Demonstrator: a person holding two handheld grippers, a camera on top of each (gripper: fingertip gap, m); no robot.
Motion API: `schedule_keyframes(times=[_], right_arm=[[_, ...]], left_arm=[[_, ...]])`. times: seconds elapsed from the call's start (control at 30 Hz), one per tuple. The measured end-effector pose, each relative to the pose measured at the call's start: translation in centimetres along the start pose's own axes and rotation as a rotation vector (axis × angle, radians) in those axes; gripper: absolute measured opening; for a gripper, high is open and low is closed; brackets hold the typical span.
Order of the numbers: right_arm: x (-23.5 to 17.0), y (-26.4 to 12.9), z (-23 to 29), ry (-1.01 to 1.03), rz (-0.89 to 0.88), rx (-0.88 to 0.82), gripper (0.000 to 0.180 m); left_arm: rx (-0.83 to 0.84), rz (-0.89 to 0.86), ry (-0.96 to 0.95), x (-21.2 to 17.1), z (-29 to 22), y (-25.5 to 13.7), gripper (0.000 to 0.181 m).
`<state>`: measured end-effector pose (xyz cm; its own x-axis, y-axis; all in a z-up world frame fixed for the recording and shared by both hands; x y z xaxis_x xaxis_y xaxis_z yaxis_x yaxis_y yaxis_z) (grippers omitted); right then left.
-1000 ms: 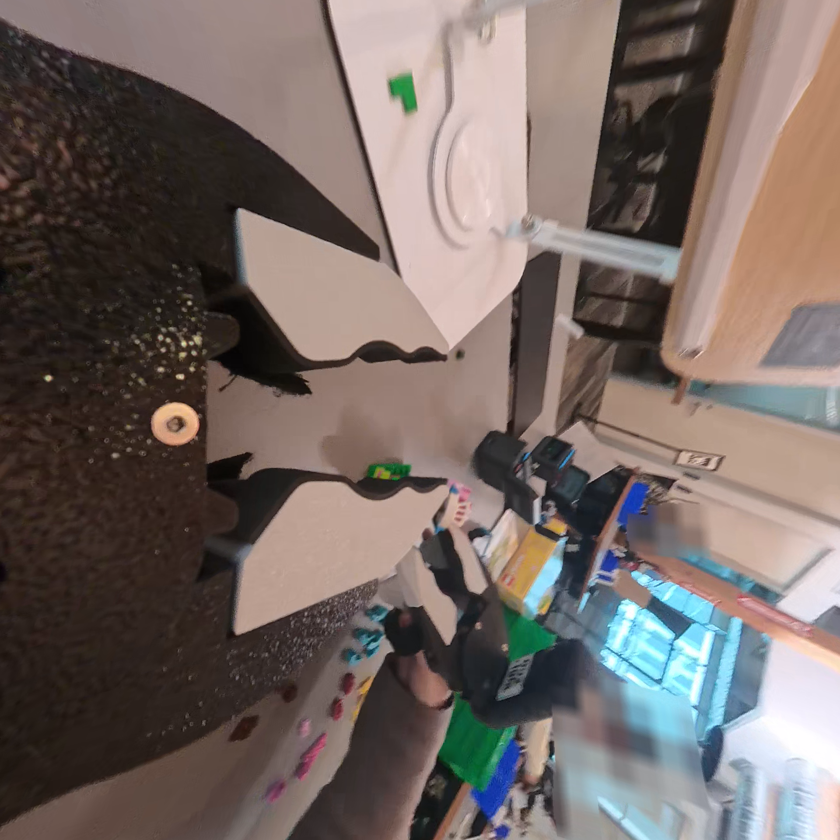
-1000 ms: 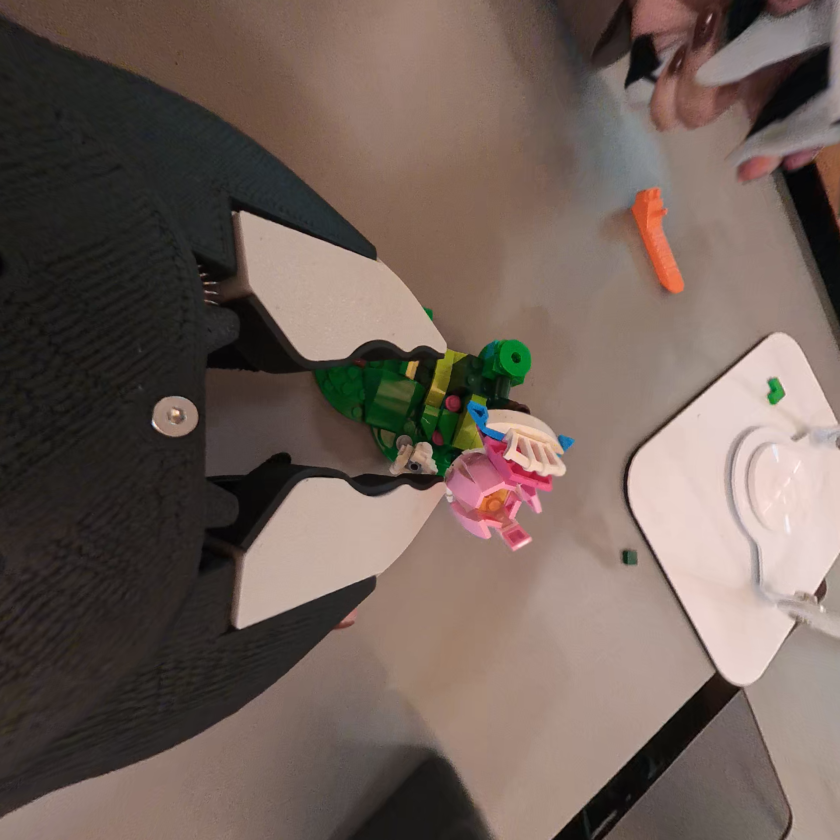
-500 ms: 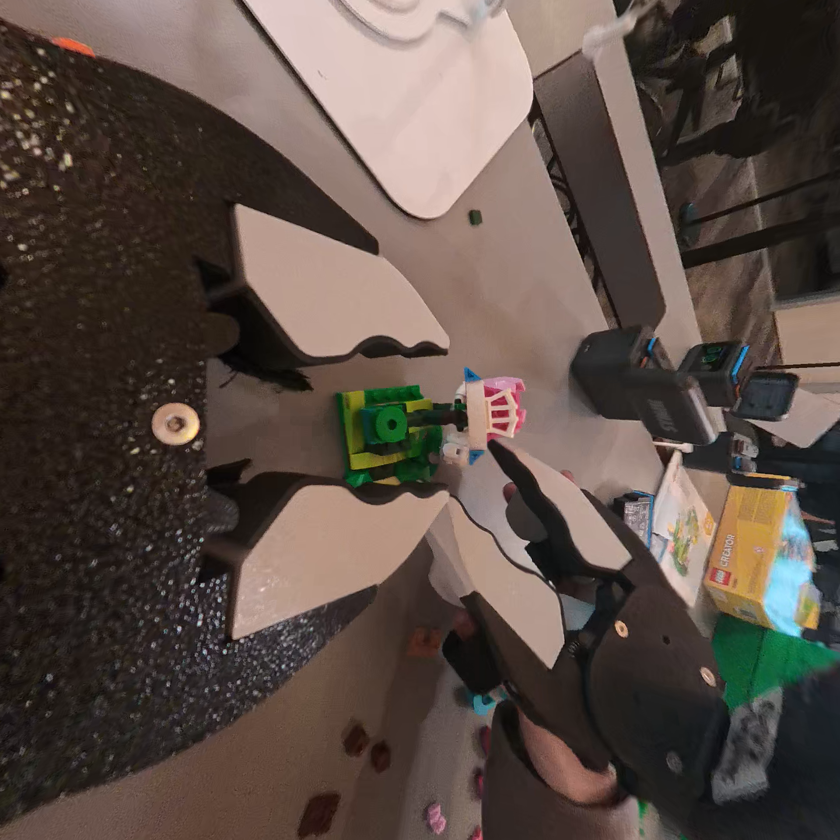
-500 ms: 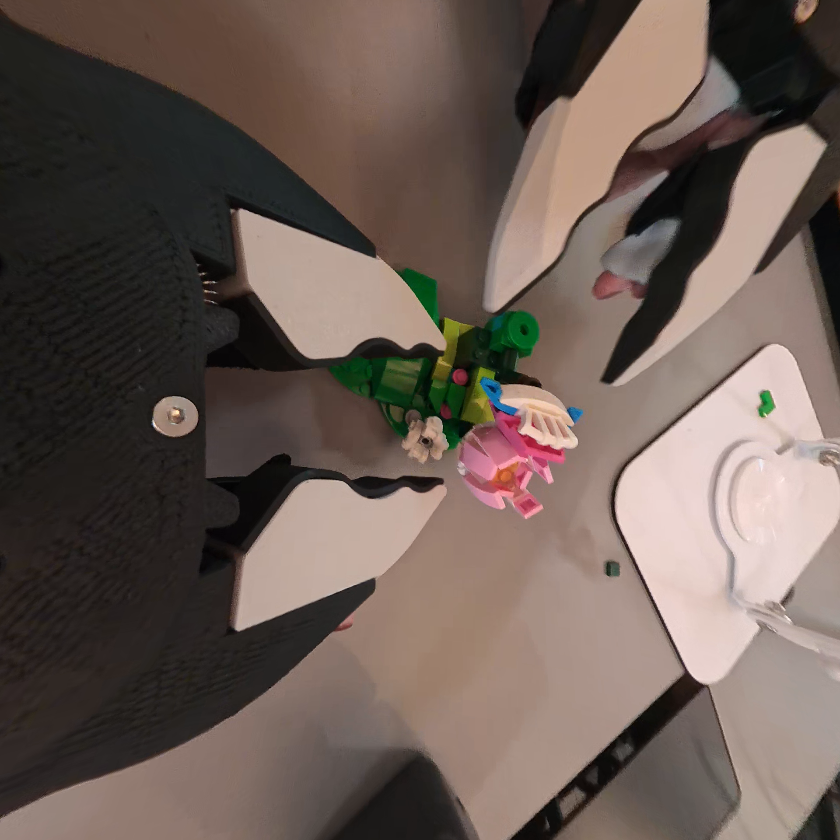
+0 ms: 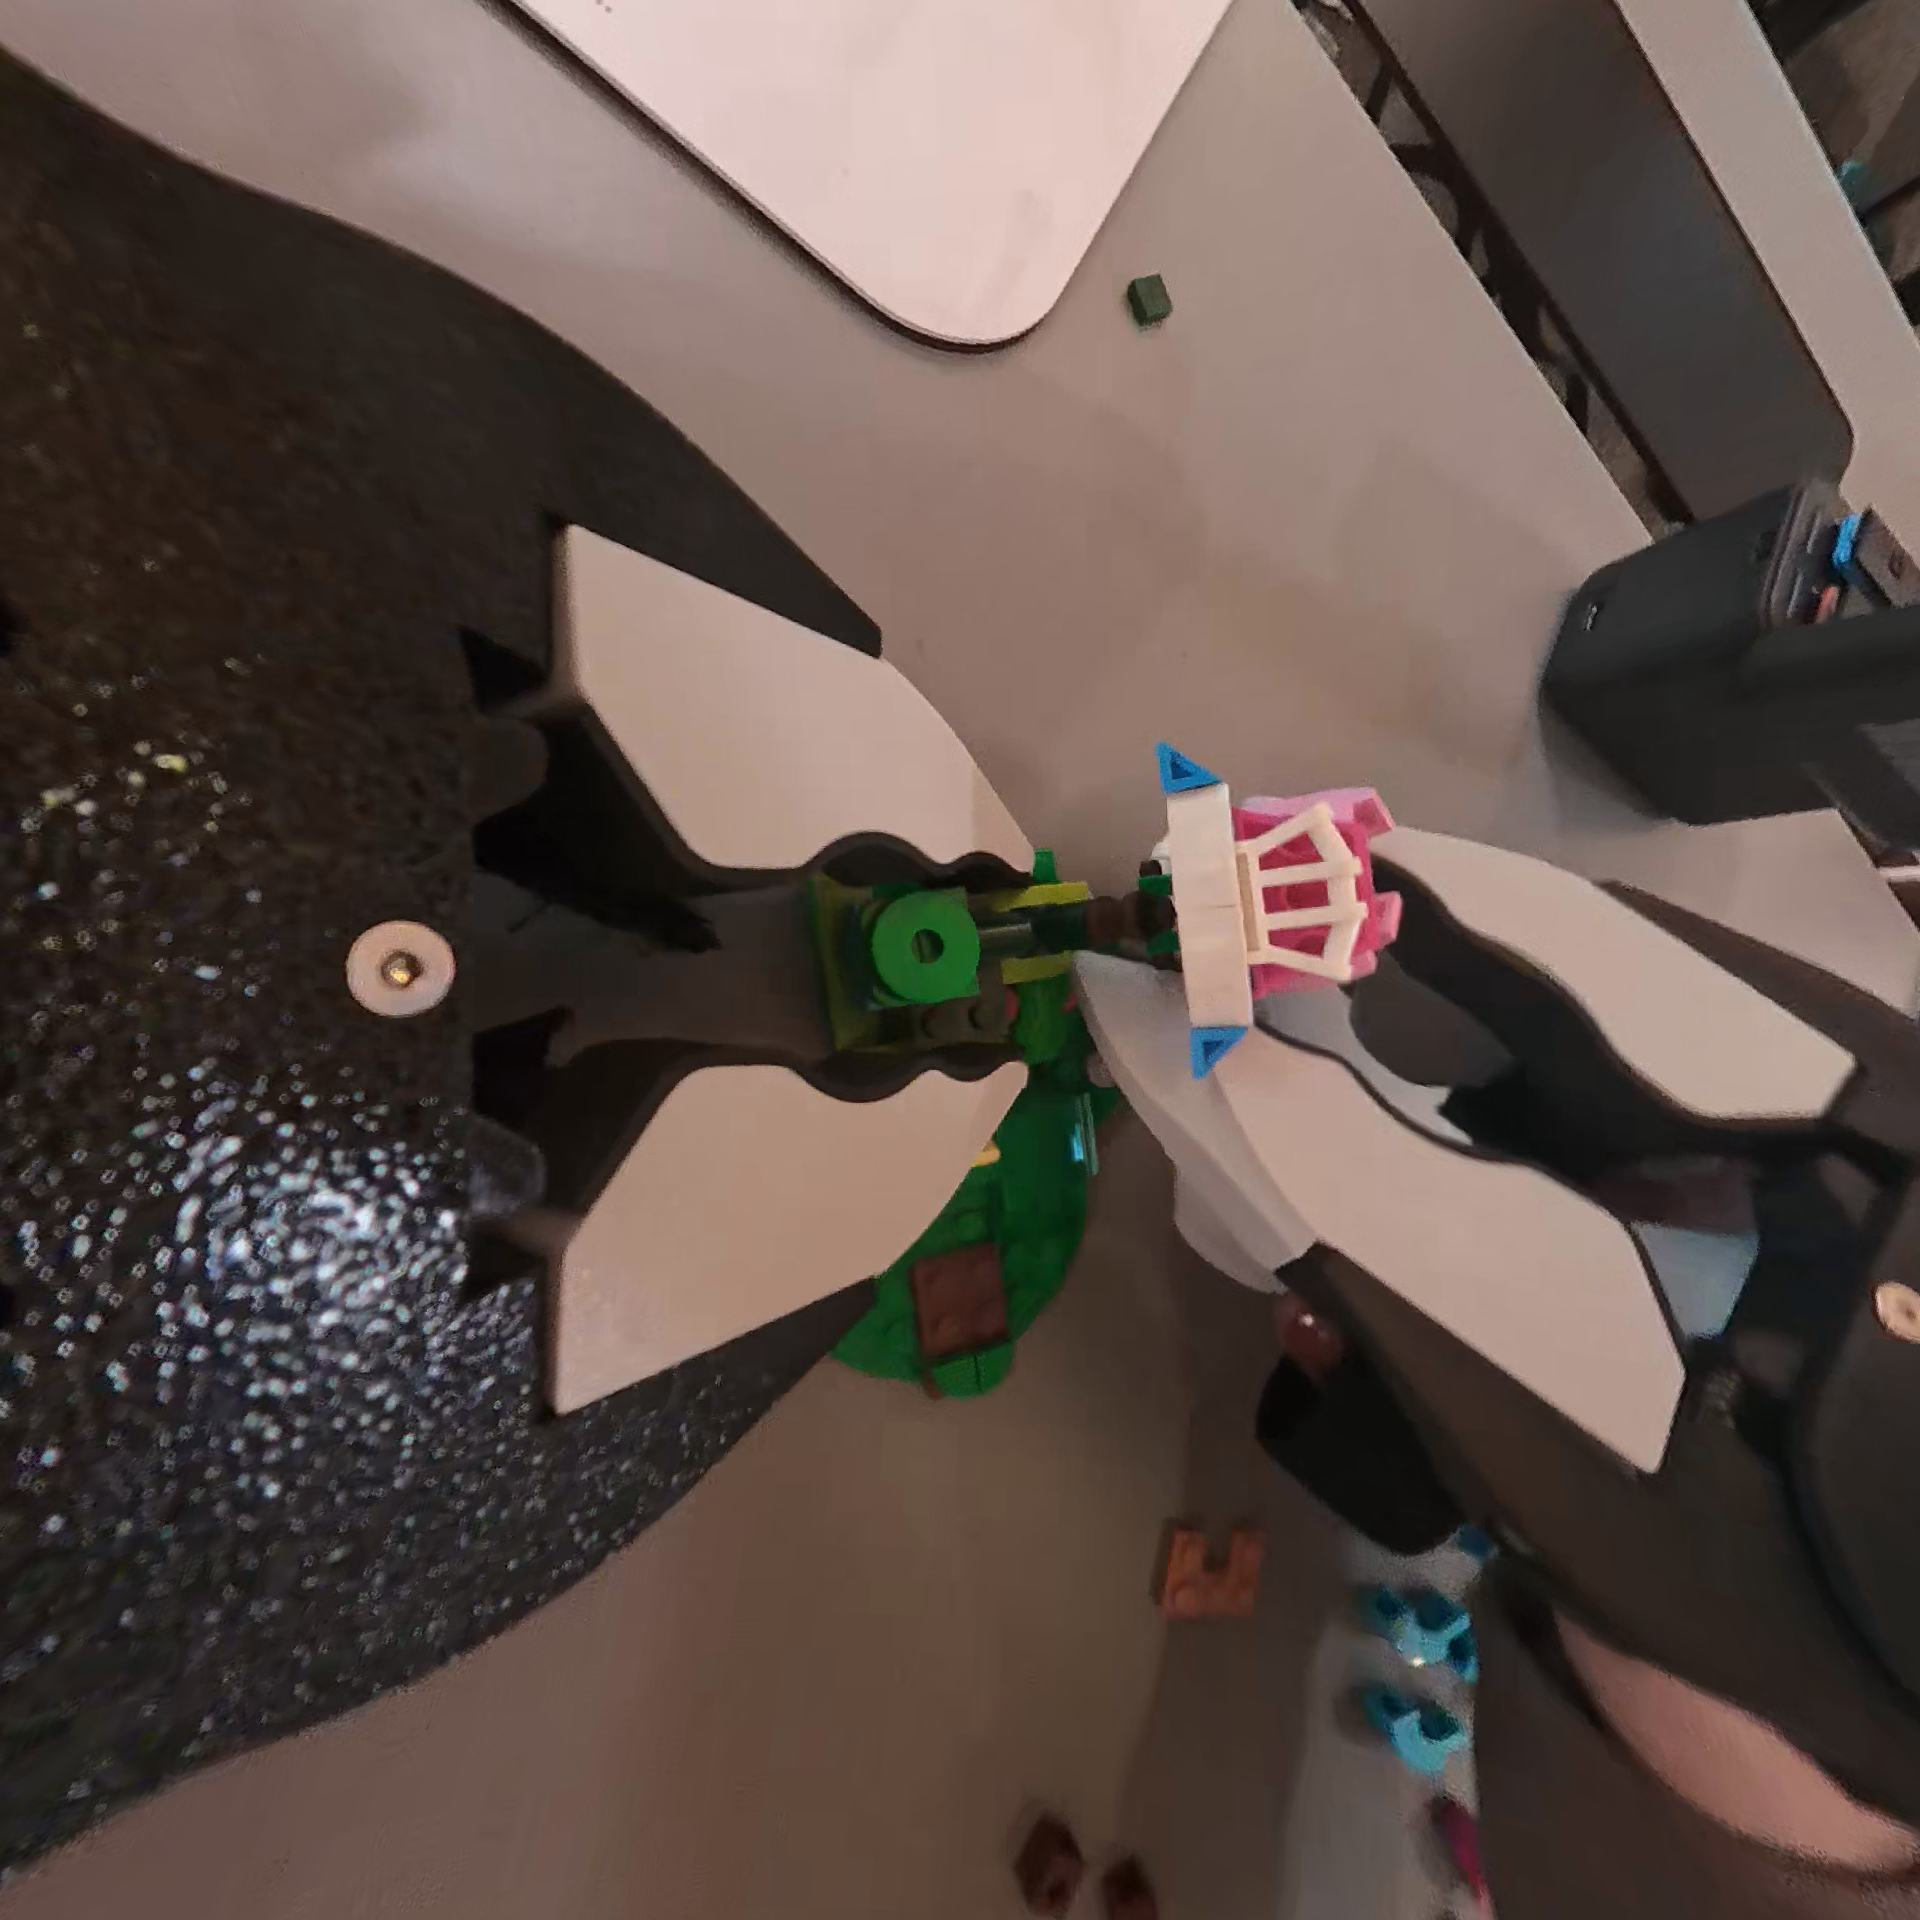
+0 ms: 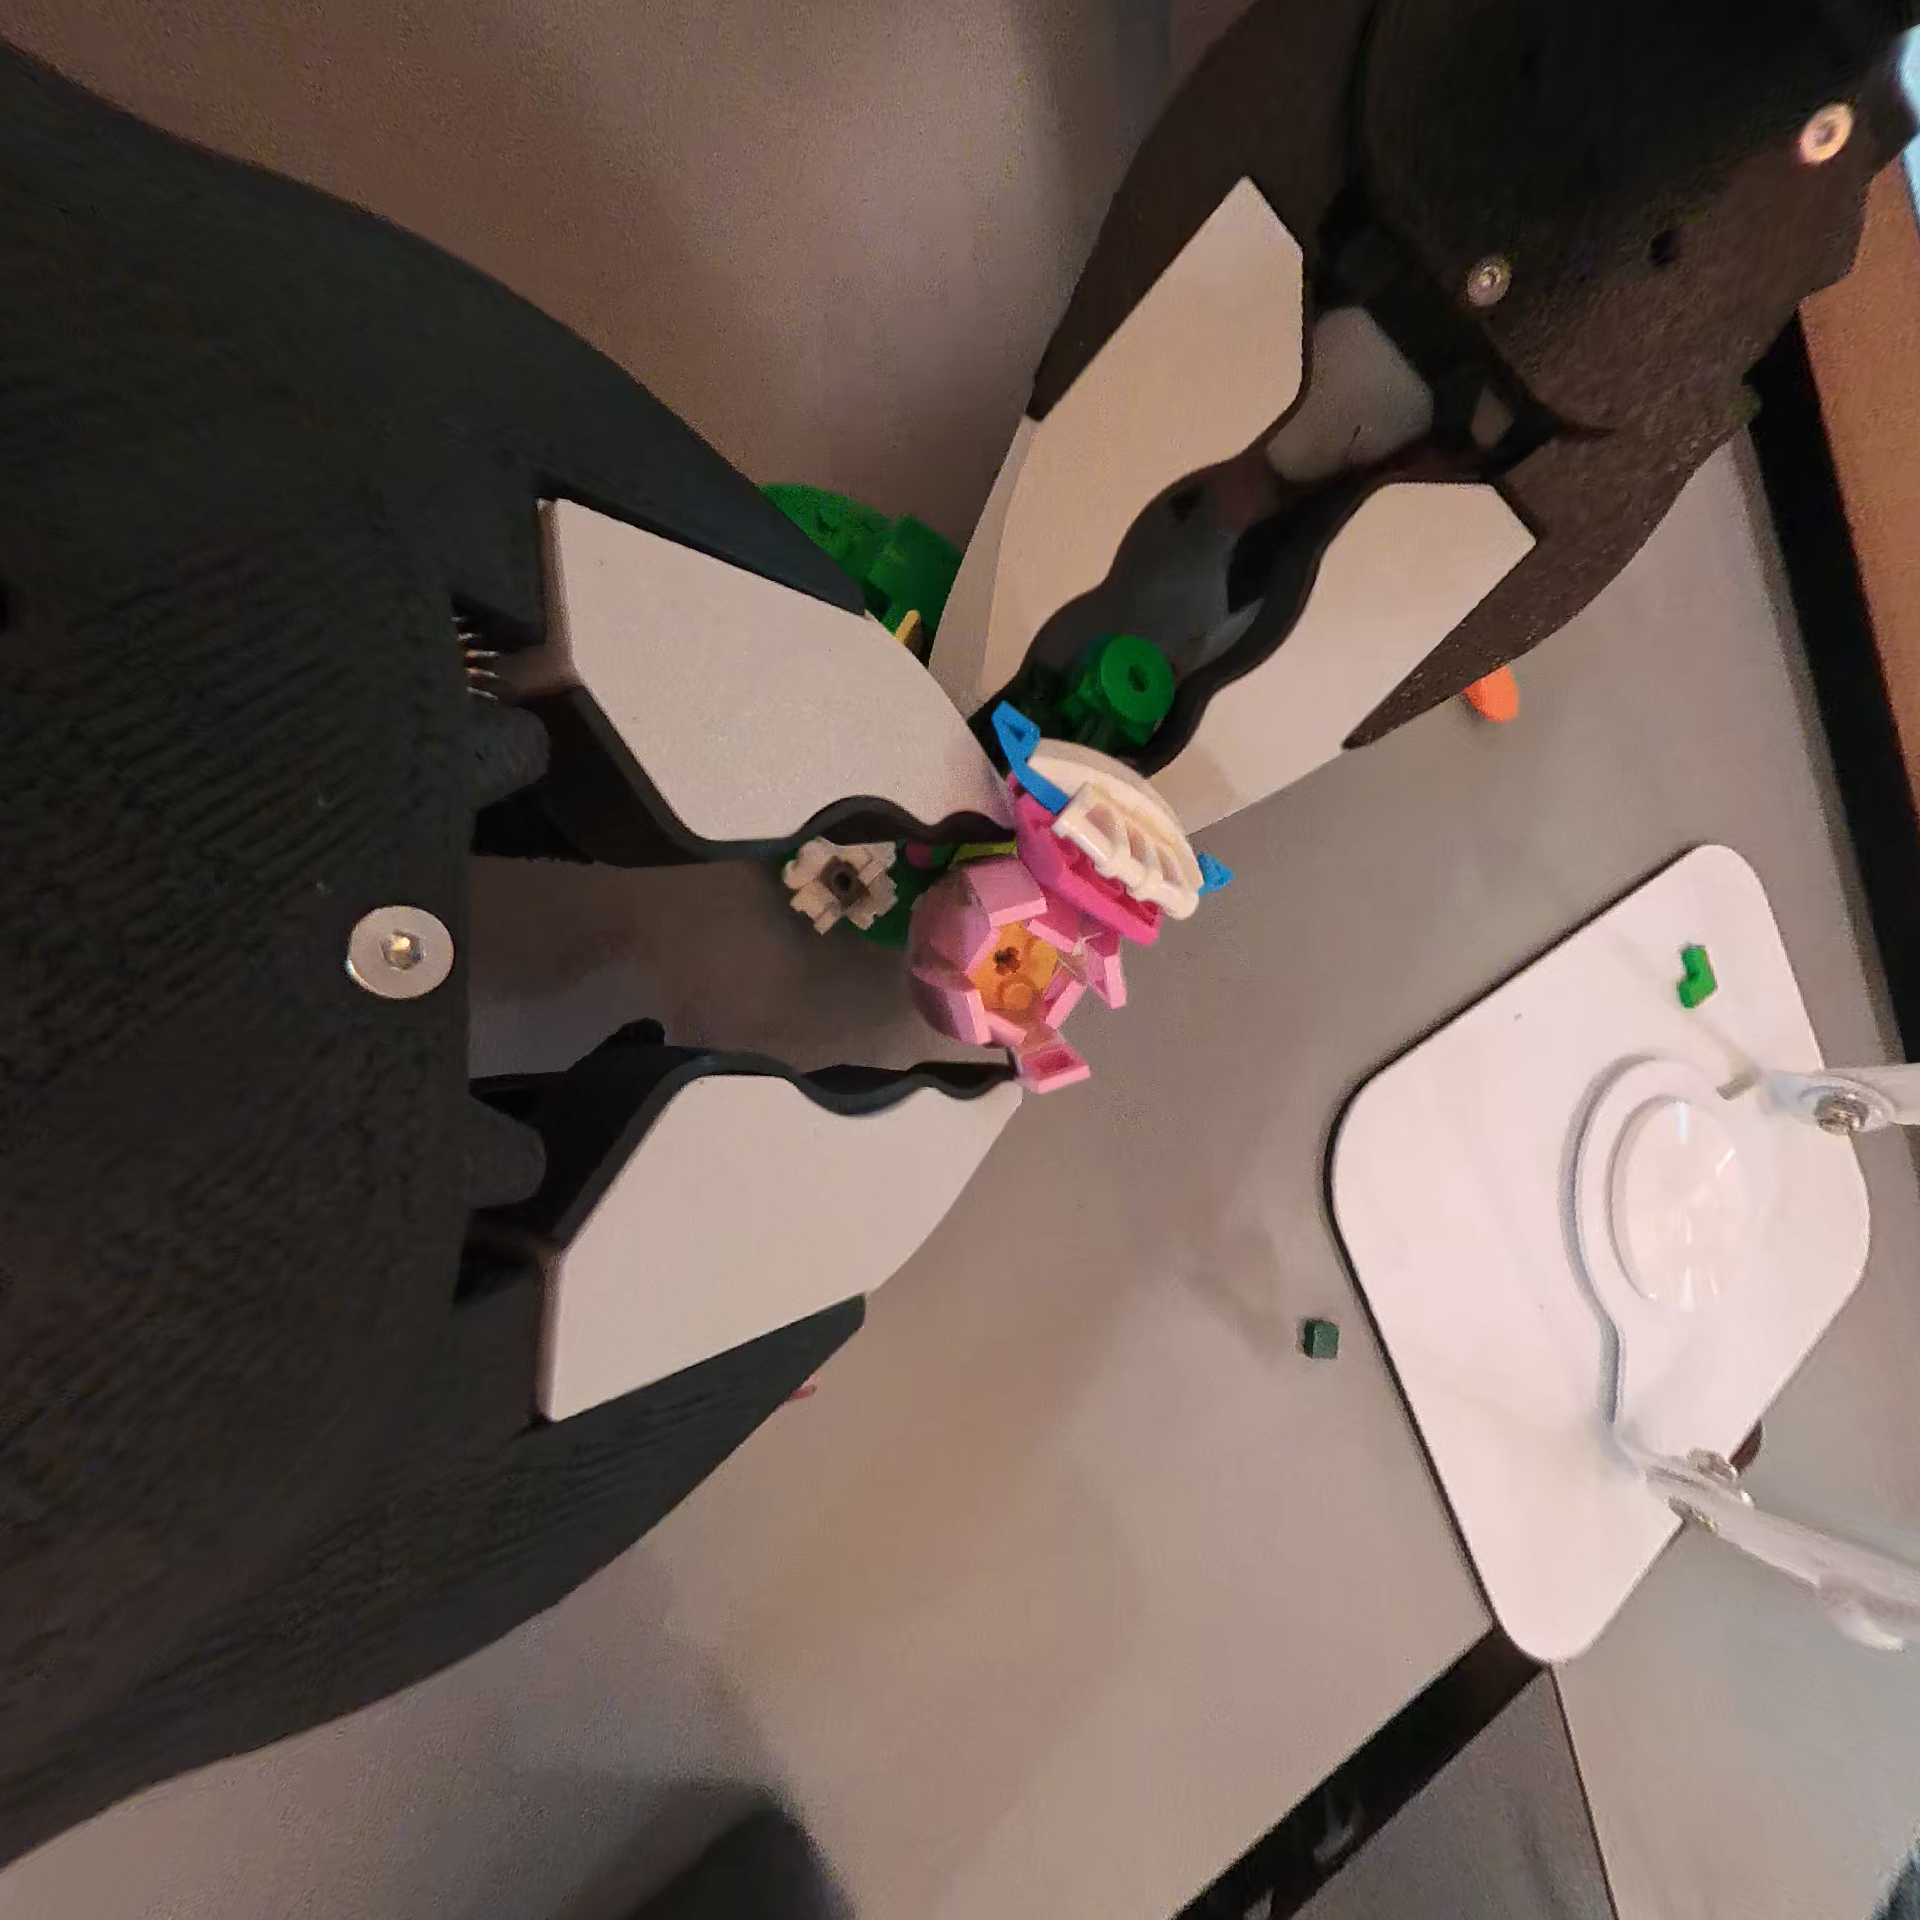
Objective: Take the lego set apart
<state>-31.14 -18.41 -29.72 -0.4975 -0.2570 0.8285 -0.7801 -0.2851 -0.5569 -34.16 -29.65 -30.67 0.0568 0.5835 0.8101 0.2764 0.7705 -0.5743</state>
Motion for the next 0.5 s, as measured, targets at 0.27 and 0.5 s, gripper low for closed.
schedule_keyframes(times=[0.27, 0.5], right_arm=[[-0.2, -0.2, 0.4, -0.068, -0.014, -0.016, 0.032], [0.1, -0.6, -1.0, 0.284, -0.064, -0.049, 0.031]], left_arm=[[-0.058, 0.008, 0.032, -0.1, 0.2, -0.2, 0.027], [-0.04, 0.006, 0.025, -0.2, 0.4, -0.3, 0.027]])
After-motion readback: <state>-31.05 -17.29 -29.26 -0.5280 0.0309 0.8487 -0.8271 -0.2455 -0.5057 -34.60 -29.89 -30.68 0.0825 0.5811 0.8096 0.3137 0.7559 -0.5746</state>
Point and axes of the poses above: each gripper's, where its closed fingertips meet, y out along the fingers, x out of its top, z = x × y across the jaws, the point moved 7 cm from there along -y, back along the fingers, and after that the axes turned 14 degrees about -x, right-handed, at the moved point
